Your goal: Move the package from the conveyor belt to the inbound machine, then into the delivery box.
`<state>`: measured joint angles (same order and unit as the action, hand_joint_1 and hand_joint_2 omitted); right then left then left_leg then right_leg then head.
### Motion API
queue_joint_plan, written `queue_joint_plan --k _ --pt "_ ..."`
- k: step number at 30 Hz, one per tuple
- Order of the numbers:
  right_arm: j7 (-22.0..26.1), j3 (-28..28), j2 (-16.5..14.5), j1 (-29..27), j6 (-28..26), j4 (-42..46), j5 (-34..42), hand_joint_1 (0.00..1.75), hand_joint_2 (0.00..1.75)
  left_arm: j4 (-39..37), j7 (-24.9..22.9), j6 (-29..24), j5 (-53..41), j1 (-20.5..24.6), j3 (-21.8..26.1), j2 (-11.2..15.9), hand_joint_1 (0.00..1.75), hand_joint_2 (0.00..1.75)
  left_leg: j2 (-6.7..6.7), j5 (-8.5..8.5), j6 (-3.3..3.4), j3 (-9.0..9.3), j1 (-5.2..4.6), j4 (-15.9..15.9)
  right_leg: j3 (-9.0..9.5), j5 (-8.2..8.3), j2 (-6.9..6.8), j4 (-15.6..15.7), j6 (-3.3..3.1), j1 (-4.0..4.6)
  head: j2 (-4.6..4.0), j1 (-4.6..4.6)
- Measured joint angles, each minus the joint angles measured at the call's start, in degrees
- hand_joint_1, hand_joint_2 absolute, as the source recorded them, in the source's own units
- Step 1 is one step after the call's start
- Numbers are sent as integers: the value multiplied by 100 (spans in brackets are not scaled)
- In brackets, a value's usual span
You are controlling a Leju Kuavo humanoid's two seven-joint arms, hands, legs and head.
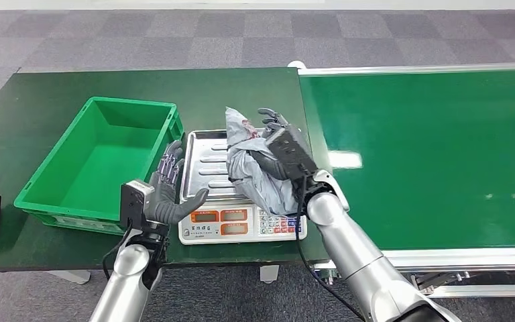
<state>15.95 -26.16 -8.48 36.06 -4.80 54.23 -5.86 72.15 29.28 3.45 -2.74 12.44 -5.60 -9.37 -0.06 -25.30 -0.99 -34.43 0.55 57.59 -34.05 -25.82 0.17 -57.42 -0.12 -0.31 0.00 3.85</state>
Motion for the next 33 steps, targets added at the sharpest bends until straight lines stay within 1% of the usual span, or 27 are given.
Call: queue_joint_plan --k 2,4,6,9,12,16,18,20,22,26,29,32,33 --pt "302 209 104 -122 703 -4 758 0 175 -69 -2 12 -26 124 -2 8 0 175 -2 0 0 -1 0 2 1 1 0 0 2 0 0 0" --pt "544 386 192 -256 1017 -7 1138 0 175 -132 13 32 -58 230 -9 13 0 175 -3 0 1 -1 -1 2 2 1 0 0 2 -1 0 -1" --pt "649 518 255 -358 1092 -7 1253 0 175 -178 22 42 -74 295 -18 14 0 175 0 -1 1 0 -2 2 1 1 2 0 2 0 0 -1" --pt "680 657 317 -451 1134 -7 1362 0 175 -230 28 8 -143 352 -34 17 0 175 3 -1 1 0 -1 2 -2 1 4 1 2 0 0 0" --pt "709 808 353 -575 1343 -5 1751 0 175 -271 38 -108 -360 441 -68 35 0 175 1 -1 1 -1 0 2 -3 1 2 1 1 1 0 0" --pt "818 980 397 -786 1596 -25 2097 0 175 -358 39 -265 -807 712 -158 93 0 175 -1 0 0 -1 0 1 -3 1 1 0 1 3 0 -1" --pt "887 1021 408 -855 1728 -60 2147 0 175 -446 41 -299 -1247 925 -262 118 0 175 0 1 1 -1 0 2 -4 2 1 0 1 2 0 -1" --pt "919 1043 404 -899 1857 -96 2161 0 175 -657 39 -285 -1967 1229 -485 133 0 175 -4 4 4 -2 0 2 -1 3 -4 0 2 1 0 -1" --pt "911 1051 381 -918 1982 -126 2161 0 175 -1014 43 -231 -2742 1598 -814 135 0 175 -8 6 6 -2 -1 3 1 5 -8 0 4 -1 0 -1" --pt "864 1058 299 -912 2176 -157 2140 0 175 -2178 141 -85 -3865 2386 -1534 19 0 175 -6 7 8 -1 -2 4 2 14 -5 0 10 -7 0 -1" --pt "828 1058 244 -909 2274 -190 2132 0 175 -3060 236 -91 -4405 2805 -2035 -122 0 175 -6 8 9 -1 -3 4 3 15 -5 0 11 -10 0 -1" --pt "803 1058 228 -926 2295 -213 2128 0 175 -3746 316 82 -4661 3100 -2431 -210 0 175 -8 8 9 -2 -3 4 4 15 -5 -1 11 -9 0 -1" --pt "798 1058 228 -942 2297 -217 2128 0 175 -3916 337 155 -4701 3184 -2531 -222 4 175 -9 8 9 -3 -3 3 5 14 -6 -1 11 -8 0 0"
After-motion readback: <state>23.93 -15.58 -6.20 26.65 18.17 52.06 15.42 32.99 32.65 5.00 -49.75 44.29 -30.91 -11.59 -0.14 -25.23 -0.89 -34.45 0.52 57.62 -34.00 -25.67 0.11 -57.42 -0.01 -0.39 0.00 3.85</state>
